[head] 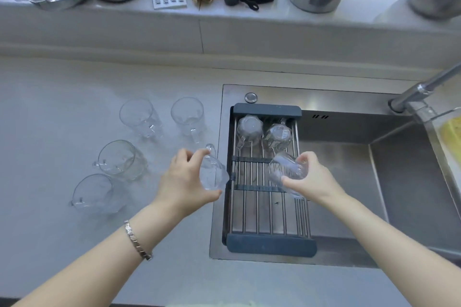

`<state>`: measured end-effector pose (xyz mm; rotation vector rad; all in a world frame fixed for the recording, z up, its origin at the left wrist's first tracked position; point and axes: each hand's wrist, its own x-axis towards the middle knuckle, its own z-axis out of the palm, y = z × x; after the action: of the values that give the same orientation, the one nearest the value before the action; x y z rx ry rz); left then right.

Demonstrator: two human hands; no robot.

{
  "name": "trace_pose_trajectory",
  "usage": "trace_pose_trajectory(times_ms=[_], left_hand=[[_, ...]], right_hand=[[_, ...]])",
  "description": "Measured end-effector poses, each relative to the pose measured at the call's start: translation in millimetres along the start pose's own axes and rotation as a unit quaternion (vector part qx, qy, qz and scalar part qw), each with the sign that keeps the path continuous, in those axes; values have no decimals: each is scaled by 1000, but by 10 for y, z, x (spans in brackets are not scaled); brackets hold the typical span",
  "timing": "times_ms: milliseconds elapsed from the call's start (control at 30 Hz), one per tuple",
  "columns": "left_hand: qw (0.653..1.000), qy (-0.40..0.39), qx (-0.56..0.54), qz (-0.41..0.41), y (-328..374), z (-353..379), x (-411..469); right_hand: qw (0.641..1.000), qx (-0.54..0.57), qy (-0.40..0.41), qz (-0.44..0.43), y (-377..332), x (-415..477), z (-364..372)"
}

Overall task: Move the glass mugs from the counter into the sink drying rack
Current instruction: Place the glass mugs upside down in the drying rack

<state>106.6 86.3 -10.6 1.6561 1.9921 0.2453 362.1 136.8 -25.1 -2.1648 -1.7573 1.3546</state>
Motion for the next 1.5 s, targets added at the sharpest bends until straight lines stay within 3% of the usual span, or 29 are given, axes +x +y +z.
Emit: trace_pose_trajectory(times_ms=[67,267,467,567,633,967,1100,1167,1233,1333,1433,1500], left_hand=[[1000,-3,-4,15,108,55,-26],[999,-27,6,27,199,142,-36],[999,-35,14,12,109,161,-11],[999,-36,14,4,74,169,18],[999,-40,16,3,71,177,38],[999,-42,20,25,114,167,71],[998,-49,19,29,152,177,70],[998,-52,-23,21,187,176,89],[992,-61,-106,-16,247,150,135],[957,-74,-269,-81,347,136,202],[879,-126,-441,-130,410,177,212],[855,-171,-472,-130,399,241,220]], right_hand=[[998,-35,-31,40,-78,156,20],[985,45,-42,160,-346,678,145],[981,-141,22,134,-317,881,378],[956,-286,22,63,-206,782,435],[948,-316,45,13,-114,728,463],[973,-212,82,-43,133,696,380],[974,-208,86,-24,75,594,370],[981,-163,71,-79,-15,463,344],[977,-110,-10,-184,-121,281,316],[961,11,-118,-249,-174,3,363],[952,172,-49,-247,-73,-109,442],[947,211,-26,-242,-3,-132,395]])
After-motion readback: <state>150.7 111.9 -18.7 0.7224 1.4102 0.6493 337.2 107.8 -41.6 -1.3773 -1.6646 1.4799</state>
